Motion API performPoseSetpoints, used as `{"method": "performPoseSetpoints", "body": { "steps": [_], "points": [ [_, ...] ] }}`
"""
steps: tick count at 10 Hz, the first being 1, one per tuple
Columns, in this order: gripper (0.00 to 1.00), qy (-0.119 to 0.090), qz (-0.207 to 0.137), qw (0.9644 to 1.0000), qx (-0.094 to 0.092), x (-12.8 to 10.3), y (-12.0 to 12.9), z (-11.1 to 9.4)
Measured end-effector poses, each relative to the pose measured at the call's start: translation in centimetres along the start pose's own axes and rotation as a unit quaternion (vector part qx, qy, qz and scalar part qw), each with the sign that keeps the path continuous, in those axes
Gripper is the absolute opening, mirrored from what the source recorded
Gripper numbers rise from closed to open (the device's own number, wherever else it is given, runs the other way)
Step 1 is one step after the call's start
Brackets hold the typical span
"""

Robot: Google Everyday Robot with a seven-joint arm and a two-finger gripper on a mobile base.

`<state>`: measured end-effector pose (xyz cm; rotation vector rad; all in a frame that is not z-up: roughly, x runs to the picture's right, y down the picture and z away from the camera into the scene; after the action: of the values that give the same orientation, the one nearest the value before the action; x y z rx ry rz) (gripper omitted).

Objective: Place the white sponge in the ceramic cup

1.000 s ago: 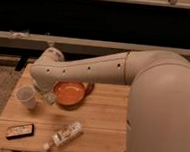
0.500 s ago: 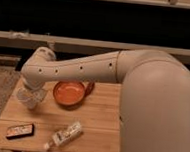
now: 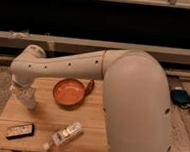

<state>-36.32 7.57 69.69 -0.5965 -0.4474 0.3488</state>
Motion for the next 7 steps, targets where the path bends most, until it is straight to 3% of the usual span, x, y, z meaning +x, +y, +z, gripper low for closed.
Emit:
{"method": "performPoseSetpoints", "body": {
  "steps": [6, 7],
  "points": [
    [0.01, -0.009, -0.022, 0.9992, -0.031, -2.6, 0.3, 3.5],
    [0.07, -0.009, -0.023, 0.9991, -0.033, -2.9, 0.4, 3.9]
  ]
}}
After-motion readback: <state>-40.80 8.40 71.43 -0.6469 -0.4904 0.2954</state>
